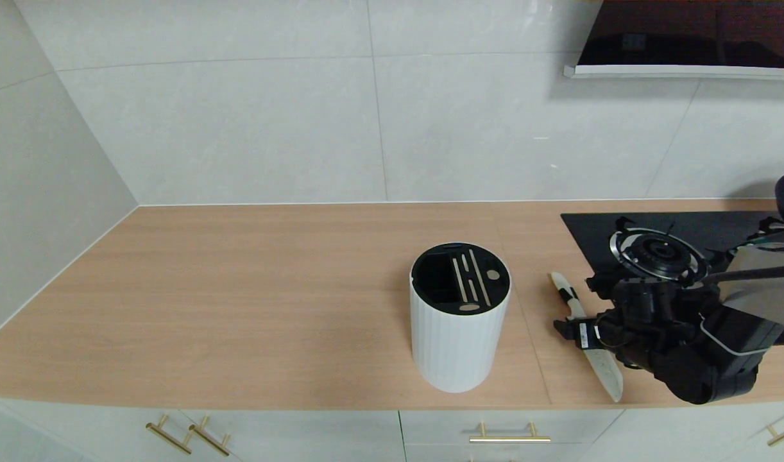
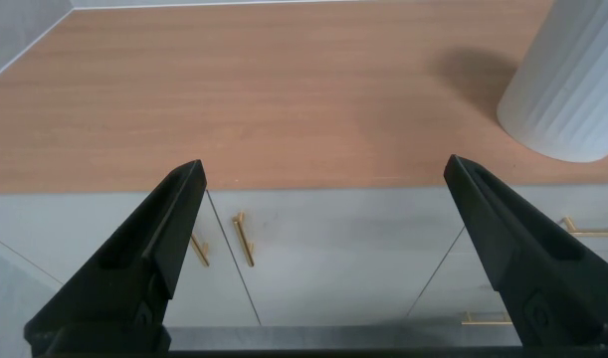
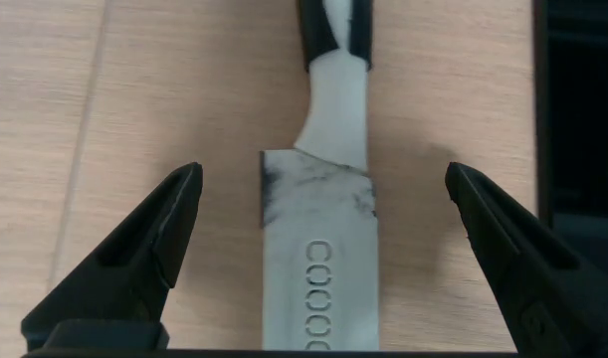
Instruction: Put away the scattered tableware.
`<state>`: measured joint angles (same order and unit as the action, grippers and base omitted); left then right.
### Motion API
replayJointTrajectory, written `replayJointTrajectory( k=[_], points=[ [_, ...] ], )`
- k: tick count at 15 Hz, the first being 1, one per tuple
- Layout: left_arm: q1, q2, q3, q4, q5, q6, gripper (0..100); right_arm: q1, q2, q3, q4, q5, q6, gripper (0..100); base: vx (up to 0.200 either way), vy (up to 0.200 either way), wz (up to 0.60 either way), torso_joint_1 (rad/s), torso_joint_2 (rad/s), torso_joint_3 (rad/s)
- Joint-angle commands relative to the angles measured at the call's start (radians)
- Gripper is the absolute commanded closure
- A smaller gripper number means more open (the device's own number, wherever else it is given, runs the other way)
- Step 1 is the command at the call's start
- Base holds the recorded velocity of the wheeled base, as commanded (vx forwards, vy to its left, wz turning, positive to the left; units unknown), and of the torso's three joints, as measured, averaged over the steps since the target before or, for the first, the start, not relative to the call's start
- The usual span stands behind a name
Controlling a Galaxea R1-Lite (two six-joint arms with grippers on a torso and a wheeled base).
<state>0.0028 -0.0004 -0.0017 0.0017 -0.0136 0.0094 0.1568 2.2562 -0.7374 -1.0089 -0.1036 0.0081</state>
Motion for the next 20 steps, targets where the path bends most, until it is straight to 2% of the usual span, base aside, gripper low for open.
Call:
replayJointTrajectory(
  k=[1, 7, 8, 20],
  points=[
    [0.000, 0.000, 0.000, 0.000, 0.000, 0.000, 0, -0.002, 0.006, -0.005, 0.000, -0.001, 0.001, 0, 0.000, 0.000, 0.00, 0.000, 0.00, 0.000],
    [0.000, 0.000, 0.000, 0.000, 0.000, 0.000, 0, -0.005, 0.011, -0.008, 0.000, -0.002, 0.003, 0, 0.000, 0.000, 0.00, 0.000, 0.00, 0.000],
    [0.000, 0.000, 0.000, 0.000, 0.000, 0.000, 0, -0.005, 0.014, -0.008, -0.002, -0.004, 0.003, 100, 0.000, 0.000, 0.00, 0.000, 0.00, 0.000],
    [0.000, 0.000, 0.000, 0.000, 0.000, 0.000, 0, -0.005, -0.032, -0.003, -0.002, -0.025, 0.003, 100, 0.000, 0.000, 0.00, 0.000, 0.00, 0.000]
  ],
)
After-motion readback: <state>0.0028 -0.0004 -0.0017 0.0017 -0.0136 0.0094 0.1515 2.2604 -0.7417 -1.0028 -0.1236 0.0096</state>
